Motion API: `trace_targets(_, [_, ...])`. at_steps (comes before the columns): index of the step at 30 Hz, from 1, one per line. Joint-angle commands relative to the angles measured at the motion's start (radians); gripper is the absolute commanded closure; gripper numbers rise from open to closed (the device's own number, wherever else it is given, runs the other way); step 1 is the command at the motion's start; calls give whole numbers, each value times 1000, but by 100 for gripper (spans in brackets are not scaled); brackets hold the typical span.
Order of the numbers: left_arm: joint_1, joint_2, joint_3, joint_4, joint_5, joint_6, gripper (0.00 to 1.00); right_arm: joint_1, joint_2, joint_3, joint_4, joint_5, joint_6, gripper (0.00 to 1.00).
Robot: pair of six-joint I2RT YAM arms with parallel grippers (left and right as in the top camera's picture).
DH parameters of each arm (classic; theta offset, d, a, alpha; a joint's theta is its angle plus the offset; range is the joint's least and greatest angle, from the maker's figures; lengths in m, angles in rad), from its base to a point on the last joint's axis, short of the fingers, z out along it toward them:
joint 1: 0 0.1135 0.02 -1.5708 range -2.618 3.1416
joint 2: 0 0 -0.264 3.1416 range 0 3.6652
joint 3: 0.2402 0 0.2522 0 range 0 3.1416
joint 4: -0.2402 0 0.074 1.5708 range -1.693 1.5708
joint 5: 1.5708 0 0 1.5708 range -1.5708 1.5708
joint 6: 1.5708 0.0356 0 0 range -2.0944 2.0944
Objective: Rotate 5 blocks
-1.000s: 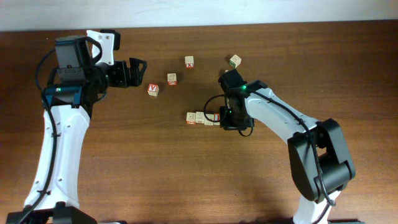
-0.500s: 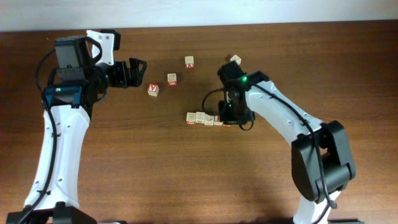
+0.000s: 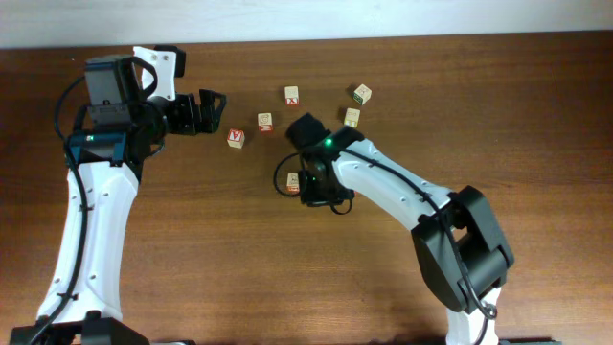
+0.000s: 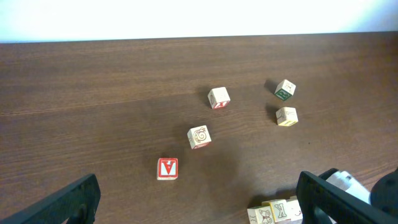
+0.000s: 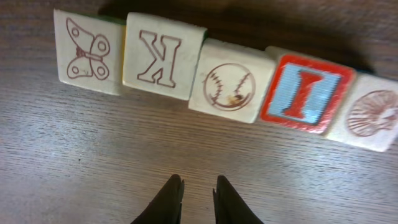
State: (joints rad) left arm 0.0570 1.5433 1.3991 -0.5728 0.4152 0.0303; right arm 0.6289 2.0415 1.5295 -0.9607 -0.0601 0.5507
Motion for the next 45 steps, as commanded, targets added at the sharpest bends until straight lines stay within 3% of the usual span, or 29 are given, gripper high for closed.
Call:
trace_targets(1, [-3,3,19,2,8,16,1,0,22,12,11,43,35,80])
trace_targets(28, [-2,3,19,-5,8,16,1,-41,58,13,82,31,18,81])
trace_targets(34, [-2,3,19,-5,8,16,1,-20,17,101,47,11,-23,81])
trace_targets(45, [-2,3,19,-6,8,16,1,86,92,99,354,41,-151,81])
